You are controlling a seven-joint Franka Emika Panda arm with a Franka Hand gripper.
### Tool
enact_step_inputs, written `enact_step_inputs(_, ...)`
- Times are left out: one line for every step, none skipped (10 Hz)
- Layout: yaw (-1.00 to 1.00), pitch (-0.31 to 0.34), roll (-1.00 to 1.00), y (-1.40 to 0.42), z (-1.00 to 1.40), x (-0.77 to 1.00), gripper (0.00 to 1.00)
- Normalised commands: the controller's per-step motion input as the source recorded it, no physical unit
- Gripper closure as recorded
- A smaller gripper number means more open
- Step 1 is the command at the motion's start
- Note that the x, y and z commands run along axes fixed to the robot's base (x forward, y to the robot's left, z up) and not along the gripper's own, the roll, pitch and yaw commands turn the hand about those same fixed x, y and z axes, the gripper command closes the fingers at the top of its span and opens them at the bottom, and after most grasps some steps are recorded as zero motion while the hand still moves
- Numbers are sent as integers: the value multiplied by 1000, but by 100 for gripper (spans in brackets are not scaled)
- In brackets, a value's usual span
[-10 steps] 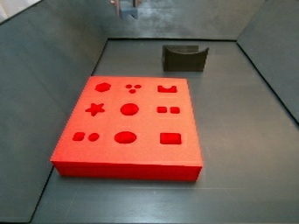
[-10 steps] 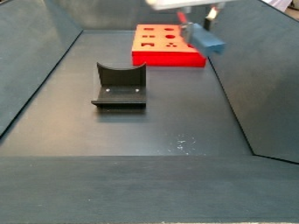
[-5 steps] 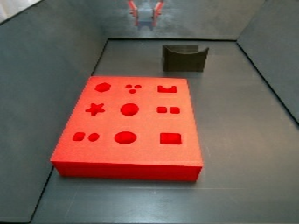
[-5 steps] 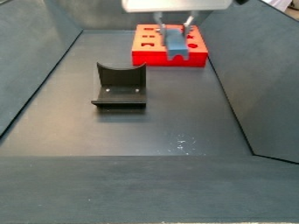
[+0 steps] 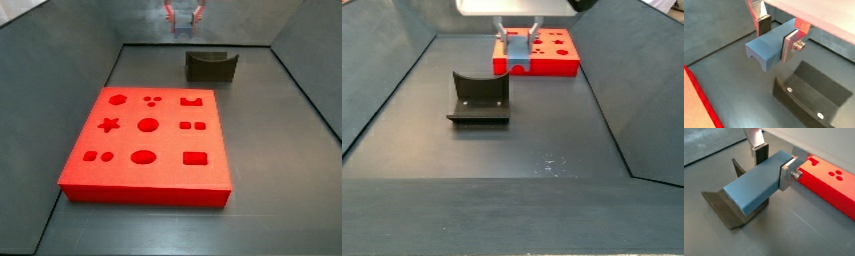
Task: Pick up the arch object. Move up. Place the arch object on the fixture. Regrasp the arch object. Rotate the arch object. Move to above the board. Insert the arch object.
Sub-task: Place the arch object on the fixture.
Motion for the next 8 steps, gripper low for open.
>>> enact_step_inputs(-38, -83, -1000, 266, 699, 1000, 100)
enact_step_inputs(-37, -74, -1000, 288, 753, 1000, 100)
enact_step_inputs(-40, -54, -1000, 226, 584, 857, 100)
enact_step_inputs(-40, -43, -1000, 139, 375, 697, 100)
enact_step_inputs(-41, -33, -1000, 95, 165, 549, 100)
enact_step_inputs(-44, -24, -1000, 74, 58, 453, 100)
enact_step_inputs(-48, 5, -1000, 57, 44, 341, 100)
enact_step_inputs(-50, 27, -1000, 52, 22, 261, 100)
